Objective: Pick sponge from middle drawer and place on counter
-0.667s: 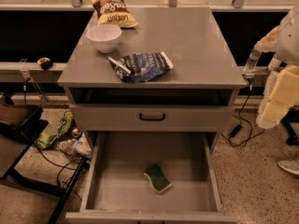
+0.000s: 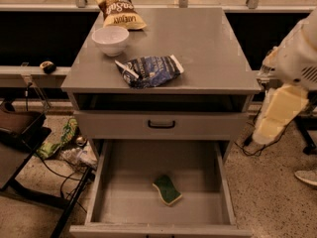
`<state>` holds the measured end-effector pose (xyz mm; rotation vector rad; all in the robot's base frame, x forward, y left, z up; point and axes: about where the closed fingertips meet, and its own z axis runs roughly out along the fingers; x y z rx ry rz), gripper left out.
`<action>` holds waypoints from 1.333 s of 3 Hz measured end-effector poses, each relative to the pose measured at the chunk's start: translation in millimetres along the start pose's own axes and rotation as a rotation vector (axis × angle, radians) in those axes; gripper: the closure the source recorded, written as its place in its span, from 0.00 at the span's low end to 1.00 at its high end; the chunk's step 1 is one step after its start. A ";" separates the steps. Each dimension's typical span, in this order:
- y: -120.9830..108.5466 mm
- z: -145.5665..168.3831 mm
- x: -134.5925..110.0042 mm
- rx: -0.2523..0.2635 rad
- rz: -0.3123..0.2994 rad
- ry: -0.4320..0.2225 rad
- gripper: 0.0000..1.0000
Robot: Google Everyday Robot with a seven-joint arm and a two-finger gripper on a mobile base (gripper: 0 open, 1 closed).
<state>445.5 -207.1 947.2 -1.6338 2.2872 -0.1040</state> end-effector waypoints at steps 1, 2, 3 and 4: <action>8.8 57.9 4.4 -0.010 0.106 0.040 0.00; 19.8 108.8 11.7 0.019 0.202 0.069 0.00; 30.0 147.8 14.6 0.051 0.269 0.070 0.00; 41.5 179.8 12.5 0.062 0.323 0.047 0.00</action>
Offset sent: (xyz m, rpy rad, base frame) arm 0.0216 0.0152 -0.1837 -0.0031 0.0184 -0.3427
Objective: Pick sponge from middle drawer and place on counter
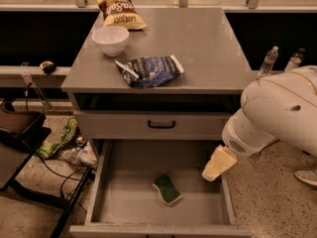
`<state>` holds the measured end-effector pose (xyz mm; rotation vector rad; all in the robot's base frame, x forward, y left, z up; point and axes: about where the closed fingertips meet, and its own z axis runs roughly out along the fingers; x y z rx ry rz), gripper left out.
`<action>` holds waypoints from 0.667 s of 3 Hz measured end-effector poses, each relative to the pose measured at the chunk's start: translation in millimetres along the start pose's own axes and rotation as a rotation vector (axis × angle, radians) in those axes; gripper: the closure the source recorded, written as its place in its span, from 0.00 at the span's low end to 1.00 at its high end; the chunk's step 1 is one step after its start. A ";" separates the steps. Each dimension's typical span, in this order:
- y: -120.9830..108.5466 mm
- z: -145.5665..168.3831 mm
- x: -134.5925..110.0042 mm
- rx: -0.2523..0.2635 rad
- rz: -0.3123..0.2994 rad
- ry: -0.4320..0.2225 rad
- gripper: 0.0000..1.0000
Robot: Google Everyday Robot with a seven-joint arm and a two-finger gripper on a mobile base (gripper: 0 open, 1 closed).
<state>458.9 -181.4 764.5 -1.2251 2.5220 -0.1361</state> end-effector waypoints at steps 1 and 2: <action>0.8 -0.4 -0.2 -0.001 0.000 -0.002 0.00; 25.8 34.1 -12.0 -0.062 0.009 -0.006 0.00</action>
Offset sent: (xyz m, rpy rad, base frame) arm -0.0006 0.0680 -0.0896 0.1083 0.1181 0.0209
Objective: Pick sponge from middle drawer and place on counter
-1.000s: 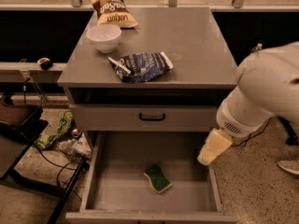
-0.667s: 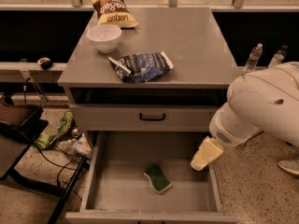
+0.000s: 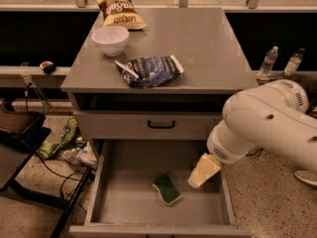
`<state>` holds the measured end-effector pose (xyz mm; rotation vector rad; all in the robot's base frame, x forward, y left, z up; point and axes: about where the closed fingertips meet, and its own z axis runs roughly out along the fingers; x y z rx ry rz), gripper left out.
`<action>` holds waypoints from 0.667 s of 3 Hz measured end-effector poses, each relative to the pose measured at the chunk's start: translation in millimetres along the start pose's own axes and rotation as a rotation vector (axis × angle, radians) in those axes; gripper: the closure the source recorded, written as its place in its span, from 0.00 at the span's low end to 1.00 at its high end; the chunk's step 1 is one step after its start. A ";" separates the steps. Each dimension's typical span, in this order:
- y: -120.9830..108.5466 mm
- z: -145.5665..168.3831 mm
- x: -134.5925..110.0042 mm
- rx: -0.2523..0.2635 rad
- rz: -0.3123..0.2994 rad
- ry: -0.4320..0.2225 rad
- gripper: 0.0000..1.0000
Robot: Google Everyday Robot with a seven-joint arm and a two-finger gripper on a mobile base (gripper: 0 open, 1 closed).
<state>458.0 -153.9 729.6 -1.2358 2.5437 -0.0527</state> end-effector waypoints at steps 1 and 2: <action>29.5 50.9 -19.3 -0.064 0.012 -0.027 0.00; 44.4 88.2 -43.3 -0.090 0.035 -0.076 0.00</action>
Offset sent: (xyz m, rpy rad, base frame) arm 0.0337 0.1080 -0.1193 0.1956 0.0195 -0.0074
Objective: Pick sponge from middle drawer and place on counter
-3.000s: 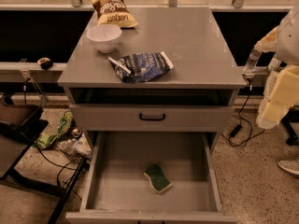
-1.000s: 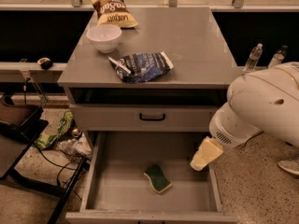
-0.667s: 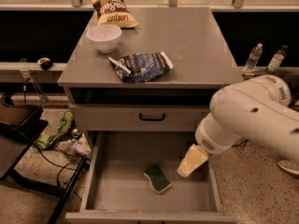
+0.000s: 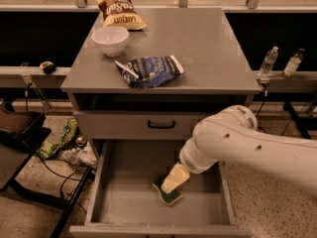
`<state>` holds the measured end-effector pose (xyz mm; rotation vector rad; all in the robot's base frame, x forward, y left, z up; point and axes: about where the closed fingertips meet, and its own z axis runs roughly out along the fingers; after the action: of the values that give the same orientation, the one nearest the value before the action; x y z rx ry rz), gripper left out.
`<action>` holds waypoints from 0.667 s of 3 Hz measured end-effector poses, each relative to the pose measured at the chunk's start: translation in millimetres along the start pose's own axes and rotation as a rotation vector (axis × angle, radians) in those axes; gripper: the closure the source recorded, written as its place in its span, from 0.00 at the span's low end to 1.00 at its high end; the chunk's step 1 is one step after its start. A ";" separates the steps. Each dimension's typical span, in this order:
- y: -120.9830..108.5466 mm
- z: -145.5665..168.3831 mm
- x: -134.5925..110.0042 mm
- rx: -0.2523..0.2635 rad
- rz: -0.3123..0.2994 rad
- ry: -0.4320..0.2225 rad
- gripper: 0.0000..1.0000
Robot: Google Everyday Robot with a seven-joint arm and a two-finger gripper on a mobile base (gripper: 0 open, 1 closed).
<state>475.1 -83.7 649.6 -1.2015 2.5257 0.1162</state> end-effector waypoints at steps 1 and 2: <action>10.5 35.2 -23.4 -0.025 0.016 -0.029 0.00; 27.8 75.8 -36.0 -0.047 0.019 -0.030 0.00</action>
Offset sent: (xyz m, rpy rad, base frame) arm 0.0264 0.0990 -0.1114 0.0707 0.0416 -0.0113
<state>495.1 -22.9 588.6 -1.1846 2.5216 0.1973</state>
